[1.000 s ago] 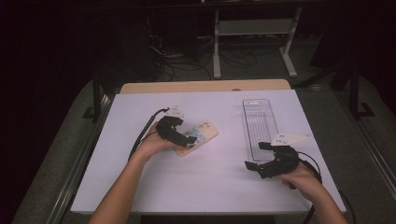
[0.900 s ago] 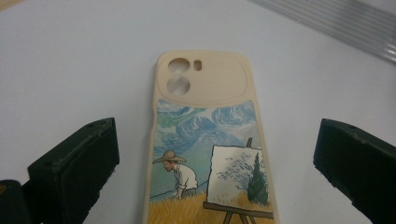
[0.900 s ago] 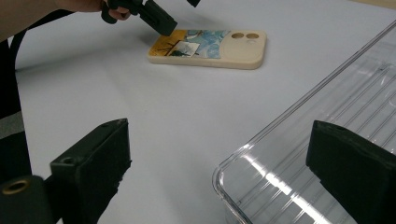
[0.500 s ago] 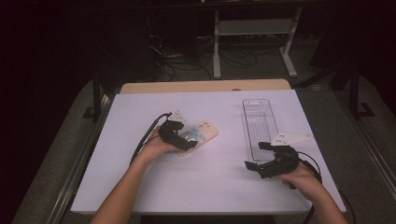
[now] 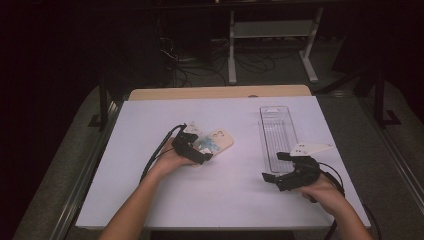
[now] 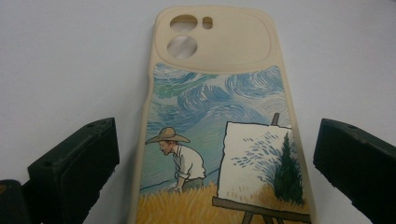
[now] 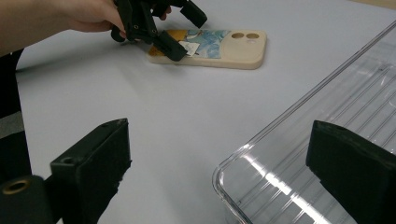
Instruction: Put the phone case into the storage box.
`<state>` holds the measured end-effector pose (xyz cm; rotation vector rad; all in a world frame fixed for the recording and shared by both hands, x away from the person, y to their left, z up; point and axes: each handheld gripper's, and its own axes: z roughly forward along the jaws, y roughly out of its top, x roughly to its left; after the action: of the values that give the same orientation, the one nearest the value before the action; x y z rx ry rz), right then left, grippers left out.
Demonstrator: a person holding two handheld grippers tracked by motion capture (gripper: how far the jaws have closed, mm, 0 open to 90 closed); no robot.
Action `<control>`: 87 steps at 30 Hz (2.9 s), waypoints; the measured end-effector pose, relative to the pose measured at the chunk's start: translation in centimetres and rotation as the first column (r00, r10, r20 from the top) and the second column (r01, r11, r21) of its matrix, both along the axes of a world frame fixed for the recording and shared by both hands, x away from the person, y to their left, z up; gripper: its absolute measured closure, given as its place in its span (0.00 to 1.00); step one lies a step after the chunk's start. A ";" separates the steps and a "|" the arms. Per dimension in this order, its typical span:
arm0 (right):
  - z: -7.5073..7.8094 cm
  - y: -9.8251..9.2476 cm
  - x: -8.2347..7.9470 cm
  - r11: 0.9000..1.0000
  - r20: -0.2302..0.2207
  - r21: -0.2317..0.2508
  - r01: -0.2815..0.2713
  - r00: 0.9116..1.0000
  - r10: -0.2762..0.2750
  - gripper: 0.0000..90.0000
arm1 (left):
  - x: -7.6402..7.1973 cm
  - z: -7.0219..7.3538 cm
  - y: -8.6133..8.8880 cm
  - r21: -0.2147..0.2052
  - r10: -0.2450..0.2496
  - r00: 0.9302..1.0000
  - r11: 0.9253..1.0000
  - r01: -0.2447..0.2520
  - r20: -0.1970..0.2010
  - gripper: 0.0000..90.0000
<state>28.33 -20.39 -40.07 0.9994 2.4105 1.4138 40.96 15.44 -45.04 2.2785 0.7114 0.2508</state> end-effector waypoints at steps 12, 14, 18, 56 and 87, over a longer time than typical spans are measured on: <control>0.0 0.0 0.0 1.000 -0.001 0.000 0.001 1.000 -0.001 0.06 | -0.2 -0.4 -0.2 0.010 -0.012 1.000 1.000 0.012 0.003 0.05; 0.0 0.0 0.0 1.000 0.000 0.000 0.000 1.000 0.000 0.06 | -0.3 -0.5 -0.4 0.005 -0.001 1.000 1.000 0.001 0.002 0.05; 0.0 0.0 0.0 1.000 0.000 -0.001 0.000 1.000 0.000 0.06 | -0.3 -0.7 -0.5 0.002 -0.002 1.000 1.000 0.002 0.010 0.05; 0.0 0.0 0.0 1.000 0.001 0.000 -0.001 1.000 0.001 0.06 | -0.1 0.2 0.7 -0.026 -0.024 0.999 0.999 0.025 0.030 0.12; 0.0 0.1 0.0 1.000 0.000 -0.005 0.000 1.000 0.000 0.07 | -2.5 6.7 3.0 -0.044 -0.137 0.990 0.989 0.138 0.034 0.12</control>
<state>28.31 -20.34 -40.06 0.9974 2.4130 1.4069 38.50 18.46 -38.34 2.2630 0.5357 0.2019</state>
